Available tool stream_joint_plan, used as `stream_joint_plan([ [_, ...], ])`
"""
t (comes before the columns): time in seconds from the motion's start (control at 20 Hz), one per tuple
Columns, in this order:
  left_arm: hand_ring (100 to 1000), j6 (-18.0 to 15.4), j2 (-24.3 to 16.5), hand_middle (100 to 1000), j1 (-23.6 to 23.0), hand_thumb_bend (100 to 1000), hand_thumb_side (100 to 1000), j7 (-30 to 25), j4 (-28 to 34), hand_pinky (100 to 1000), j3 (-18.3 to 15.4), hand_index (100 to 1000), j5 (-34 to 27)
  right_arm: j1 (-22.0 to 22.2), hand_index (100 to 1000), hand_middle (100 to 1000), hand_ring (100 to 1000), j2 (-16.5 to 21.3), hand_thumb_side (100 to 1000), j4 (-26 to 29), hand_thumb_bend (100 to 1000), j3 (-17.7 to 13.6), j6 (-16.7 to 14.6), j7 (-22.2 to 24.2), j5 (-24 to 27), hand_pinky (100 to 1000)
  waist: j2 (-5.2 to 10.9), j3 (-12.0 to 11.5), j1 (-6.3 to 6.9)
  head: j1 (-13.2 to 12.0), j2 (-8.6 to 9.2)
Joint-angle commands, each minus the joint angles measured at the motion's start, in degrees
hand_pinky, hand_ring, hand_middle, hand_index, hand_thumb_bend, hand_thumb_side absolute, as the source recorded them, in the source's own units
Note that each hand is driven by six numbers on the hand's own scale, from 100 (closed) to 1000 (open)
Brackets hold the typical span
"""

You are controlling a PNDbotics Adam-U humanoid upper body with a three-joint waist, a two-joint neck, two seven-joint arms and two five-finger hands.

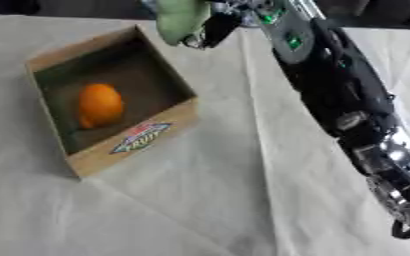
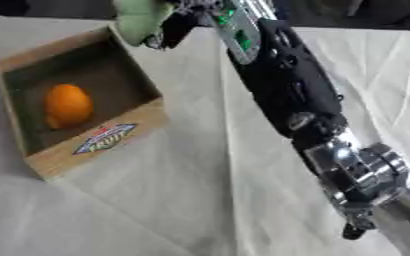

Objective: Pick up objects on the table and place them in the box.

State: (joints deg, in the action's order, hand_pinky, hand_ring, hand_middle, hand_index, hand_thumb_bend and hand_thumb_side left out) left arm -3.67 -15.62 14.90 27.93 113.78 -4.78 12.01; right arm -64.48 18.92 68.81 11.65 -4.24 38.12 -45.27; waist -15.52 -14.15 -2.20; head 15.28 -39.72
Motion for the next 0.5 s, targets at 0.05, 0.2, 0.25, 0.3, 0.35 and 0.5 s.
stream_joint_plan([
  [0.05,802,-0.2,-0.9,1000,0.8,254,996,-0.2,0.8,624,0.1,698,-0.3,-2.0,844,669,808,-2.0,237,-0.3,137,0.1,-0.1,0.2,-1.0,826,1.23,-0.2,0.32,0.7,0.07],
  [0.2,802,-0.2,-0.8,1000,0.9,254,995,-0.3,0.8,624,0.2,698,-0.4,-2.5,843,668,809,-4.3,238,-1.3,142,0.3,0.0,0.0,-2.1,826,1.22,-0.4,0.31,1.1,0.17],
  [0.25,802,-0.2,-0.7,1000,0.9,254,995,-0.3,0.8,624,0.2,698,-0.4,-2.7,843,669,809,-5.1,238,-1.8,147,0.4,0.0,-0.1,-2.8,827,1.22,-0.5,0.3,1.2,0.19],
  [0.3,802,-0.2,-0.7,1000,1.0,254,995,-0.4,0.8,624,0.2,698,-0.4,-2.8,844,670,810,-5.9,241,-2.5,148,0.5,0.1,-0.3,-3.5,827,1.22,-0.6,0.29,1.3,0.25],
  [0.35,802,-0.2,-0.7,1000,1.0,254,995,-0.4,0.8,624,0.3,698,-0.4,-2.8,846,670,810,-6.7,246,-3.4,149,0.5,0.3,-0.5,-4.3,827,1.21,-0.6,0.3,1.5,0.31],
  [0.5,802,-0.3,-0.6,1000,1.1,253,995,-0.5,0.8,624,0.3,698,-0.5,-2.8,849,671,810,-9.0,266,-6.7,141,0.0,0.6,-1.4,-6.0,825,1.15,-0.9,0.32,1.8,0.56],
])
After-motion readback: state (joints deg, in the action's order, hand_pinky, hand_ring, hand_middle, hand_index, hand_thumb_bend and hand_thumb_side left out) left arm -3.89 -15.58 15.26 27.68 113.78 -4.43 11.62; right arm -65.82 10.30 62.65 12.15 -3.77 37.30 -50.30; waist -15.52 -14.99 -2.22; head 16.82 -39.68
